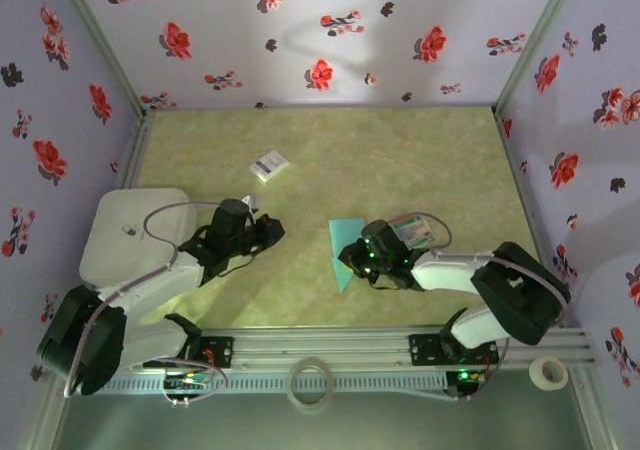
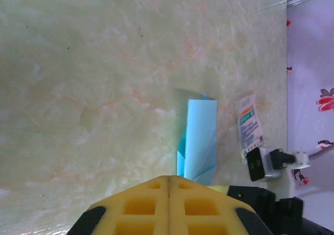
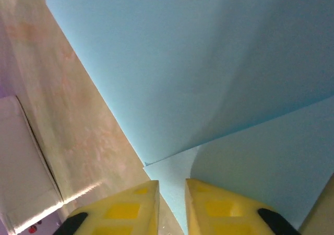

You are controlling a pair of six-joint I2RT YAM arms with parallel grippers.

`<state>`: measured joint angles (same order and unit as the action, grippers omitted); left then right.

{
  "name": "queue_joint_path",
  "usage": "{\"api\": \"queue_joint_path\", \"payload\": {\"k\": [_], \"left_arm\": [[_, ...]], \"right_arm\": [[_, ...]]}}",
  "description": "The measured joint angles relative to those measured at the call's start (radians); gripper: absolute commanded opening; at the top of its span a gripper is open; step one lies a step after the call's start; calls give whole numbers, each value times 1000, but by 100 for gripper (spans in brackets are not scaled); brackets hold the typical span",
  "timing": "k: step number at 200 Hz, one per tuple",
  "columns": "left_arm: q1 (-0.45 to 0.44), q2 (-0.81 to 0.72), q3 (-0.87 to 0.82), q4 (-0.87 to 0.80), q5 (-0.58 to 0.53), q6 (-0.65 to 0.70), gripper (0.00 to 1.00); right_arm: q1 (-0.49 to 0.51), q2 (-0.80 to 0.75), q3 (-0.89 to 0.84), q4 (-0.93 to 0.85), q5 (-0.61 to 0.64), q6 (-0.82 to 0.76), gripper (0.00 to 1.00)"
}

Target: Fold a paper plane with a square sheet of paper (pick it up from the middle)

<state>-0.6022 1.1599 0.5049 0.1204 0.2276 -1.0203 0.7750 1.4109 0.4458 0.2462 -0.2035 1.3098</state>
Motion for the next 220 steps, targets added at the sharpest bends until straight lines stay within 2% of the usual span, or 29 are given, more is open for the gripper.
{"api": "queue_joint_path", "payload": {"k": [59,122,220], "left_arm": [[-12,-29,-7,0,19,-3,7],[-15,-132,-19,-46,39,-3,8],[-15,-134,-14,-135,47,-2,8]], "right_arm": [[37,-95,94,-173,89,-45,33],[80,-96,154,-343,162,0,34],[87,-208,176,-446,224,10,37]]}}
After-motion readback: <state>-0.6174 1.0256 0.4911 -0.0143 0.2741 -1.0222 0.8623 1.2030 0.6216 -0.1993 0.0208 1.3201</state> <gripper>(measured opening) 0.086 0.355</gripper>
